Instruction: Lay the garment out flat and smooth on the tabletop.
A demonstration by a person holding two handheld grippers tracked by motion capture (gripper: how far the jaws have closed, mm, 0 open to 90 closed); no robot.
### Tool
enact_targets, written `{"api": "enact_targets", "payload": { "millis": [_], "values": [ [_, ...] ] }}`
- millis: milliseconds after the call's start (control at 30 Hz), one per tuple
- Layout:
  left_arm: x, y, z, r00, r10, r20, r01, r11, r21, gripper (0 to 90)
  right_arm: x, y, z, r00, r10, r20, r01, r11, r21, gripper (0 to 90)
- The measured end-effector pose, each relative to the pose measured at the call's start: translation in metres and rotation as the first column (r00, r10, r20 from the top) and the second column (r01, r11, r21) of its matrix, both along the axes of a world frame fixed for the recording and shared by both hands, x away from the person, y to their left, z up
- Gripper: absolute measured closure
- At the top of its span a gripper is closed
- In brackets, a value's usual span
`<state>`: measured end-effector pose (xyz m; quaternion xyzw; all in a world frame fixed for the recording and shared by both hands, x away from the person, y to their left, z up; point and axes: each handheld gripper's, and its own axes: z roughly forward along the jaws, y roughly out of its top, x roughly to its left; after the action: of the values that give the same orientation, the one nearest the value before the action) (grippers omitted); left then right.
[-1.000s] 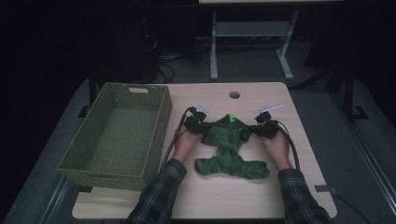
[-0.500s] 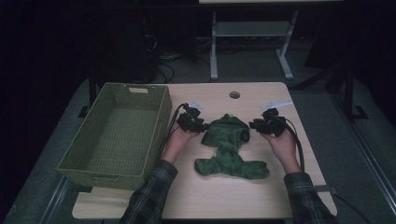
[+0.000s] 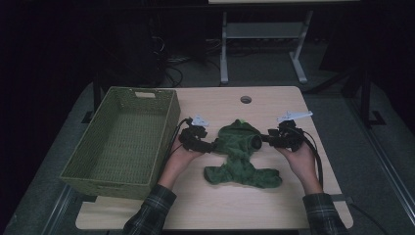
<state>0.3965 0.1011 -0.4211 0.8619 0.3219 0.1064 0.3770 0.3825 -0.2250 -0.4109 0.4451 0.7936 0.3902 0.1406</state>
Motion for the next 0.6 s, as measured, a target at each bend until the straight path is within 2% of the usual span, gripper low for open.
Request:
{"api": "enact_targets", "payload": {
  "millis": [33, 67, 100, 167, 200, 233, 300, 333, 367, 400, 533, 567, 600],
  "values": [
    [-0.009, 0.001, 0.0, 0.9998, -0.007, 0.017, 0.007, 1.0, 0.007, 31.6, -0.003, 0.0, 0.0, 1.0, 0.002, 0.004, -0.002, 1.0, -0.005, 55.7],
    [-0.009, 0.001, 0.0, 0.9998, -0.007, 0.017, 0.007, 1.0, 0.007, 30.4, -0.003, 0.0, 0.0, 1.0, 0.002, 0.004, -0.002, 1.0, -0.005, 55.7],
    [-0.019, 0.002, -0.002, 0.9998, -0.013, 0.017, 0.013, 0.9999, 0.006, 28.9, -0.008, 0.001, 0.0, 0.9999, 0.01, 0.006, -0.01, 1.0, -0.002, 55.5],
    [-0.025, 0.003, -0.004, 0.9997, -0.016, 0.019, 0.015, 0.9998, 0.012, 27.3, -0.01, 0.001, 0.0, 0.9999, 0.012, 0.005, -0.012, 1.0, 0.001, 55.0],
    [-0.035, 0.004, -0.006, 0.9995, -0.019, 0.027, 0.019, 0.9997, 0.013, 25.5, -0.015, 0.001, -0.001, 0.9998, 0.018, 0.004, -0.018, 1.0, 0.009, 54.9],
    [-0.041, 0.006, -0.007, 0.9993, -0.022, 0.03, 0.021, 0.9996, 0.017, 24.4, -0.019, 0.001, -0.001, 0.9996, 0.02, 0.021, -0.02, 1.0, 0.01, 54.9],
    [-0.047, 0.007, -0.009, 0.9992, -0.022, 0.032, 0.022, 0.9997, 0.011, 23.5, -0.023, 0.002, -0.002, 0.9995, 0.021, 0.023, -0.021, 1.0, 0.011, 54.9],
    [-0.053, 0.008, -0.01, 0.9991, -0.024, 0.036, 0.024, 0.9997, 0.01, 22.6, -0.026, 0.003, -0.002, 0.9995, 0.024, 0.018, -0.024, 1.0, 0.012, 54.9],
    [-0.065, 0.01, -0.012, 0.9986, -0.029, 0.044, 0.029, 0.9995, 0.012, 21.7, -0.032, 0.005, -0.003, 0.999, 0.038, 0.023, -0.038, 0.999, 0.013, 54.6],
    [-0.065, 0.01, -0.012, 0.9986, -0.029, 0.044, 0.029, 0.9995, 0.012, 21.1, -0.032, 0.005, -0.003, 0.999, 0.038, 0.023, -0.038, 0.999, 0.013, 54.6],
    [-0.086, 0.014, -0.016, 0.9973, -0.049, 0.055, 0.047, 0.998, 0.041, 18.9, -0.042, 0.009, -0.002, 0.9973, 0.067, 0.031, -0.067, 0.998, 0.007, 54.6],
    [-0.097, 0.016, -0.019, 0.9965, -0.055, 0.062, 0.052, 0.9973, 0.051, 17.8, -0.047, 0.014, -0.002, 0.997, 0.074, 0.022, -0.074, 0.997, 0.009, 54.8],
    [-0.097, 0.016, -0.019, 0.9965, -0.055, 0.062, 0.052, 0.9973, 0.051, 17.6, -0.047, 0.014, -0.002, 0.997, 0.074, 0.022, -0.074, 0.997, 0.009, 54.8]
  ]
}}
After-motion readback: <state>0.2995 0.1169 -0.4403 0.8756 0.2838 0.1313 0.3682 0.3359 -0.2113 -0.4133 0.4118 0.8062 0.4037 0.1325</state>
